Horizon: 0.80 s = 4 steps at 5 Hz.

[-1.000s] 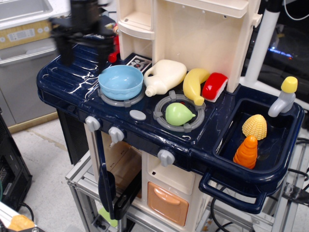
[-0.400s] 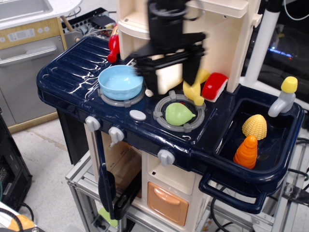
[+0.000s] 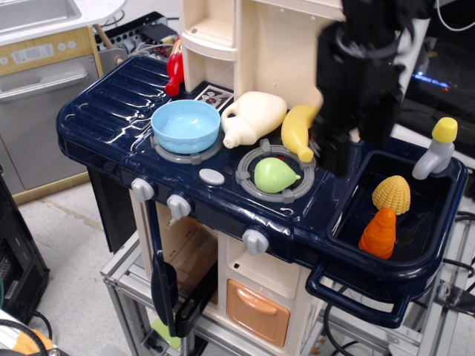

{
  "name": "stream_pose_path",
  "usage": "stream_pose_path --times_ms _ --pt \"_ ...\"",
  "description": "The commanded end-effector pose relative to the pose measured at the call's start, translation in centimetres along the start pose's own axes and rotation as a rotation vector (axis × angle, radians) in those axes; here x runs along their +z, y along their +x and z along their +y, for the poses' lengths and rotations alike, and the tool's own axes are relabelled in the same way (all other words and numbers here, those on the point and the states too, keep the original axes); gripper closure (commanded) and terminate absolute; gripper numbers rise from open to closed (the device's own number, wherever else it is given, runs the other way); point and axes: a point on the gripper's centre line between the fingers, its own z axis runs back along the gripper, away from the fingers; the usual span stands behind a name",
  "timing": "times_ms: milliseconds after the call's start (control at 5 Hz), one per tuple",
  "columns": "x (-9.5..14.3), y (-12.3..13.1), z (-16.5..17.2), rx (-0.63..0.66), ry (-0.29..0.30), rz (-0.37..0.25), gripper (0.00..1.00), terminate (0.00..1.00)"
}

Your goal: Put carrot in bowl

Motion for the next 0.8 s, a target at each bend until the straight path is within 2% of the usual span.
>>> stream_pose_path --times_ms 0,200,400,600 --pt "0.1 -1.7 -2.6 0.115 -0.018 -0.009 0.00 0.00" --pt "-1.9 -2.5 -2.4 0.136 -0.008 -0.053 0.00 0.00" --pt "-2.8 -3.1 -2.1 0.169 -0.009 -0.057 0.00 0.00" --pt "-3.9 -3.4 -2.1 0.174 -0.045 -0.035 0.00 0.00"
